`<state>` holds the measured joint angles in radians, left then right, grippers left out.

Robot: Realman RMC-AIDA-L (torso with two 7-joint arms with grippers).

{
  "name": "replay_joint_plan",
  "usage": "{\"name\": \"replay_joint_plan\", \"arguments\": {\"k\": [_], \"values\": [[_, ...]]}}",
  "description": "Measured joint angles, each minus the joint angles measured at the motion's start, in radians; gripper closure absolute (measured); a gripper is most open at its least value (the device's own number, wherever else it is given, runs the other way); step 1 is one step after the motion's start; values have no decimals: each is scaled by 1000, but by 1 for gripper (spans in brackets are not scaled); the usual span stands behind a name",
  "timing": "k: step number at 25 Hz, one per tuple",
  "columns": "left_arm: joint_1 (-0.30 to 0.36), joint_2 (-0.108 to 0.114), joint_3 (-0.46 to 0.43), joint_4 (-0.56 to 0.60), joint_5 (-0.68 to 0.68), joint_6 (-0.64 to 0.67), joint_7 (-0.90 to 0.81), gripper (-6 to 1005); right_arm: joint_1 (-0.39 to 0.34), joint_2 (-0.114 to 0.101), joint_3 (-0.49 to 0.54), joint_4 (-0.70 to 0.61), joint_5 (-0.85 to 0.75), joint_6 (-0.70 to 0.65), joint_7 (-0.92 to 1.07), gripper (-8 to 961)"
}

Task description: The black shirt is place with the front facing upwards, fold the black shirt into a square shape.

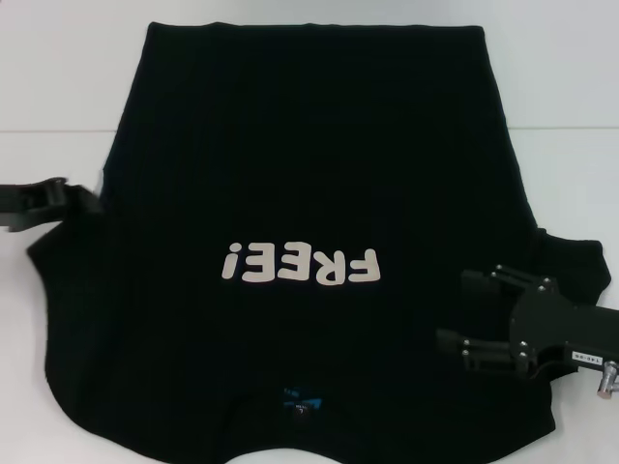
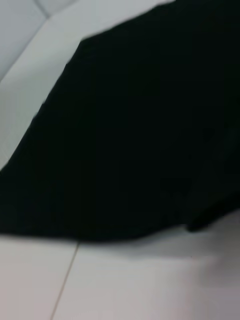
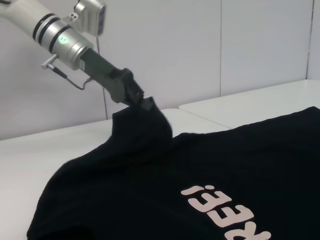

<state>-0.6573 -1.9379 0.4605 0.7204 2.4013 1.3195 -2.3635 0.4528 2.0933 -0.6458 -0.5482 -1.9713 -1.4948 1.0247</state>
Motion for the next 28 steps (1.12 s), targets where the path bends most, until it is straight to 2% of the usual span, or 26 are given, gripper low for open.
{"name": "replay_joint_plan", "arguments": {"k": [7,10,11,14,16,19,21,24,28], "values": [[-45,-62,9,-9,-7,4,-5,984,3,1,0,10,-1,1,0,104],[-46,-68,9,-39,-21,-14,25,983,4,0,0,17,-1,0,0,106],[-45,-67,7,-56,-37,-15,49,929,4,0,0,19,-1,0,0,106],[-29,-60,3,-110,-110,-4,92,824,4,-1,0,19,-1,1,0,107],[-13,-44,2,-149,-175,20,96,773,4,-1,0,19,-1,3,0,108],[10,-9,-1,-214,-272,90,98,697,4,-1,0,19,-1,5,0,110],[25,5,-8,-235,-315,139,114,601,4,-1,3,19,-1,5,0,111],[49,10,-51,-235,-343,211,217,458,4,-1,12,19,2,6,0,112],[81,4,-101,-234,-350,317,461,373,7,-3,51,14,6,7,57,114]]}}
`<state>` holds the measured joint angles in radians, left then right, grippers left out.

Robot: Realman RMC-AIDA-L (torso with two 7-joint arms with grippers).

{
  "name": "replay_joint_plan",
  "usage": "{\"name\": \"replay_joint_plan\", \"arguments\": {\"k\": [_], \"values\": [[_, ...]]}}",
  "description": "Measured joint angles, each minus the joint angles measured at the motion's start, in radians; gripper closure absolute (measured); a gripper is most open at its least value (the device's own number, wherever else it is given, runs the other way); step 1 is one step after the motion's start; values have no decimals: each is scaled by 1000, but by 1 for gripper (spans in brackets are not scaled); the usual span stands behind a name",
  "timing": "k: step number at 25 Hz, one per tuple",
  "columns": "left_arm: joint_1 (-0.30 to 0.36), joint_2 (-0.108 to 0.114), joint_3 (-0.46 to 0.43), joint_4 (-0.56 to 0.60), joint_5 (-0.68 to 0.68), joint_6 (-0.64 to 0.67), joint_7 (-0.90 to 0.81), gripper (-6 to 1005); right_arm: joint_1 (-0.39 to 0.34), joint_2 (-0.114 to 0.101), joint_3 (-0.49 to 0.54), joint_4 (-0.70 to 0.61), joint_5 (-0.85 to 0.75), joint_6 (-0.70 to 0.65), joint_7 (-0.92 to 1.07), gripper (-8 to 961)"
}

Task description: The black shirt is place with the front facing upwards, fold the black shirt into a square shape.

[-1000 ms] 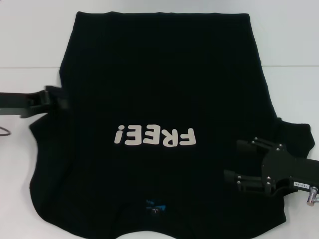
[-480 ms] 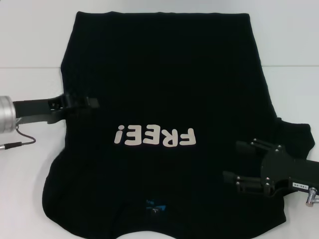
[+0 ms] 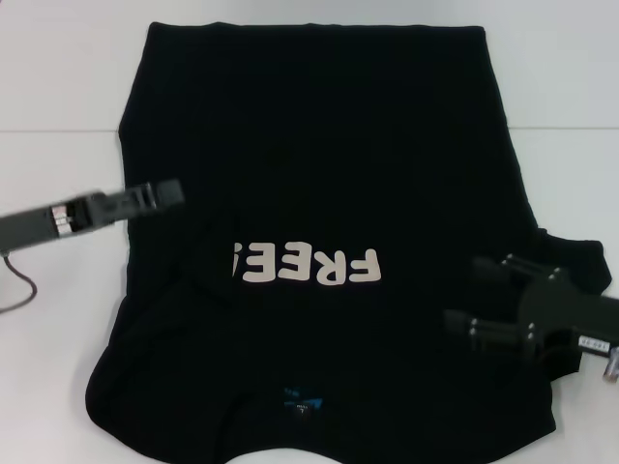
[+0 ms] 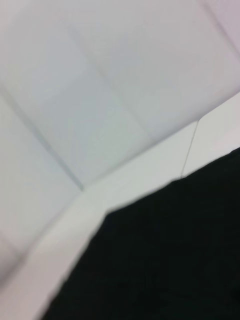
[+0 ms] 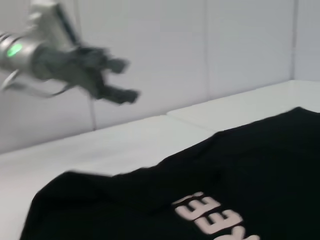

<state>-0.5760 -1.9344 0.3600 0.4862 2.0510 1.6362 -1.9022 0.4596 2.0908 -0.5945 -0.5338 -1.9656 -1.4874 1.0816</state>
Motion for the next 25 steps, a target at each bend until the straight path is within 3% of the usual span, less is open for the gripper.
{"name": "replay_joint_plan", "arguments": {"k": [4,6,9,12,16,18,21,25], "values": [[25,-27,35,3,11,88,277,288,7,-15,29,-59,-2,0,232,116],[46,-54,100,9,15,112,456,245,8,-33,27,-116,-15,-3,395,117],[71,-88,148,12,15,129,639,153,17,-78,22,-231,-81,-11,713,119],[84,-113,147,34,12,127,691,47,42,-132,24,-309,-193,-42,1017,120],[89,-121,145,56,16,120,706,48,108,-193,37,-347,-405,-102,1409,122],[89,-120,145,56,16,120,709,49,141,-199,43,-350,-500,-120,1512,123],[88,-118,149,57,16,120,712,50,168,-191,50,-335,-606,-102,1555,125],[88,-117,147,58,17,120,713,50,185,-186,48,-272,-640,-61,1558,127]]}}
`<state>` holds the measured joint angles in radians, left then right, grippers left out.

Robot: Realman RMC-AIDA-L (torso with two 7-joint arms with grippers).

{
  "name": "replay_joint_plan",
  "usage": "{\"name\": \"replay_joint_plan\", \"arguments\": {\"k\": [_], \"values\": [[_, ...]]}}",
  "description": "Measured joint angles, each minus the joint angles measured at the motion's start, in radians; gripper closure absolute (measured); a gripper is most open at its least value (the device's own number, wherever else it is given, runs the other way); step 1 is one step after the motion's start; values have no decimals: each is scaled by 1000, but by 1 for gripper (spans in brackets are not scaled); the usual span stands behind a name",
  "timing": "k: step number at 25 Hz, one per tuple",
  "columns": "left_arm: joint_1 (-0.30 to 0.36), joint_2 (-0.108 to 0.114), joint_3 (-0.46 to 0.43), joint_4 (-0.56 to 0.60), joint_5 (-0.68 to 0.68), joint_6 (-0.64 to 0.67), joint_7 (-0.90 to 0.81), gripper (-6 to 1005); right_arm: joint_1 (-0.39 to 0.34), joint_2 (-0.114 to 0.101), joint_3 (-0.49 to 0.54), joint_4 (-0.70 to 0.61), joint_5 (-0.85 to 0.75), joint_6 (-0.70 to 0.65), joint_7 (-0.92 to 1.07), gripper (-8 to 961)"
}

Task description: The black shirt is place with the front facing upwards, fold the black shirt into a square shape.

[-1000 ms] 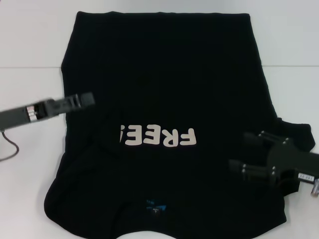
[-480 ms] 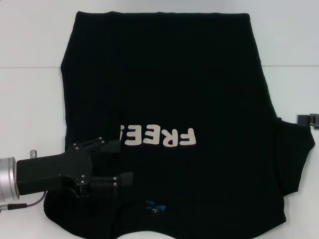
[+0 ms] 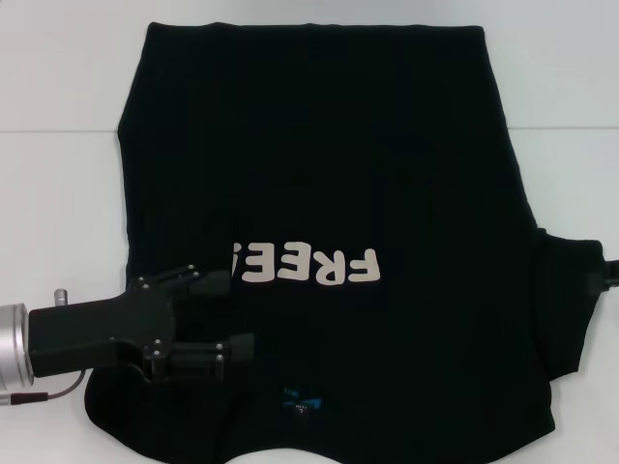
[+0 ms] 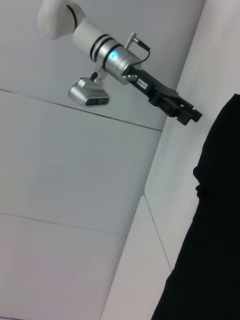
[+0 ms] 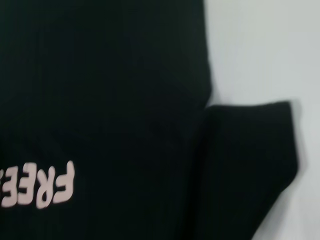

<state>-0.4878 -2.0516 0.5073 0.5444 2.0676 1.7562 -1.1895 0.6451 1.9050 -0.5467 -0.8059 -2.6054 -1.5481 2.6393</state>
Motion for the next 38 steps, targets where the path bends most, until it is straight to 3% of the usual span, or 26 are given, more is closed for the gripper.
{"name": "replay_joint_plan", "arguments": {"k": [7,18,29,31,38], "values": [[4,1,0,-2,0,0,0,49,22,-8,-10,72,-3,23,-19,130],[6,1,-3,0,-6,-9,-6,50,59,5,-25,170,1,94,-60,136],[6,-3,-6,2,-13,-11,-8,50,68,10,-62,174,-6,144,-67,141],[6,-3,-6,2,-14,-11,-8,49,65,10,-62,174,-6,148,-67,384],[6,-2,-6,2,-15,-11,-10,49,62,9,-66,174,-7,151,-67,520]]}}
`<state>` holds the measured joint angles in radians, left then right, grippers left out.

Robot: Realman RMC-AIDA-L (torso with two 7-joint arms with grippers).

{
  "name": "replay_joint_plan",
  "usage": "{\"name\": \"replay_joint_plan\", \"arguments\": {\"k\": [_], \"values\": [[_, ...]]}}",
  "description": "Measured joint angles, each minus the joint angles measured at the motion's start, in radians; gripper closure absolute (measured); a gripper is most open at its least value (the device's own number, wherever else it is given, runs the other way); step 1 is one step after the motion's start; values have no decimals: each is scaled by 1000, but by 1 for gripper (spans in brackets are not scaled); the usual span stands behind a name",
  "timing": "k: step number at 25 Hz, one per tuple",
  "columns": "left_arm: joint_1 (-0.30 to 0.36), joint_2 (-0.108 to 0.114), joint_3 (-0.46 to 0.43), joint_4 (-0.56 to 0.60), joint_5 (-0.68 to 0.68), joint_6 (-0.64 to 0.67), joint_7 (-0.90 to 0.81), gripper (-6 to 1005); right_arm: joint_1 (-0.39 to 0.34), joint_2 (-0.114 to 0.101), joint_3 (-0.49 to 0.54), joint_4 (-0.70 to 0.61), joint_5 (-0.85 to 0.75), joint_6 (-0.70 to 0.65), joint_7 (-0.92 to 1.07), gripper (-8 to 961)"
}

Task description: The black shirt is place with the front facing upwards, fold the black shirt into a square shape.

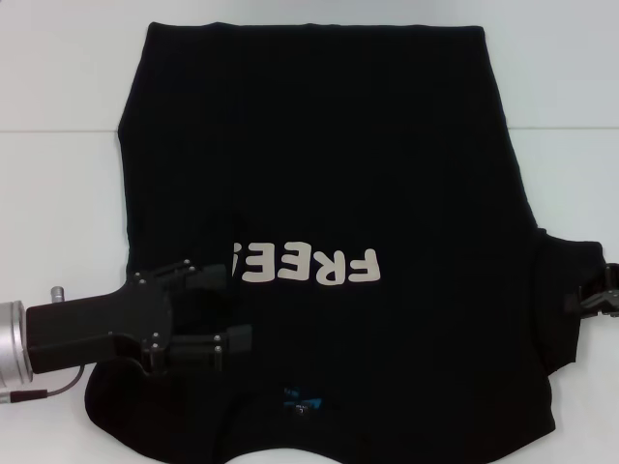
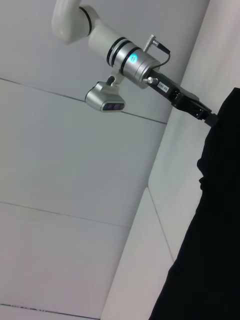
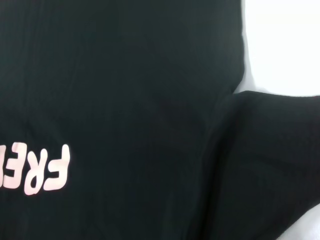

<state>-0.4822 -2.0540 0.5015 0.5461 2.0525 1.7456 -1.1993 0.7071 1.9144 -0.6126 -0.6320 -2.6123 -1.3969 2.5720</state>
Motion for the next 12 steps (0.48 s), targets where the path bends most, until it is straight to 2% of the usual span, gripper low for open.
{"name": "replay_joint_plan", "arguments": {"k": [4,10,12], "values": [[-1,0,0,0,0,0,0,50,0,0,-6,0,0,1,0,598],[0,1,0,-2,0,0,0,50,-1,-4,-6,-1,0,1,-1,835],[0,1,0,-4,0,0,0,49,-2,-8,-6,-5,0,-2,-1,881]]}}
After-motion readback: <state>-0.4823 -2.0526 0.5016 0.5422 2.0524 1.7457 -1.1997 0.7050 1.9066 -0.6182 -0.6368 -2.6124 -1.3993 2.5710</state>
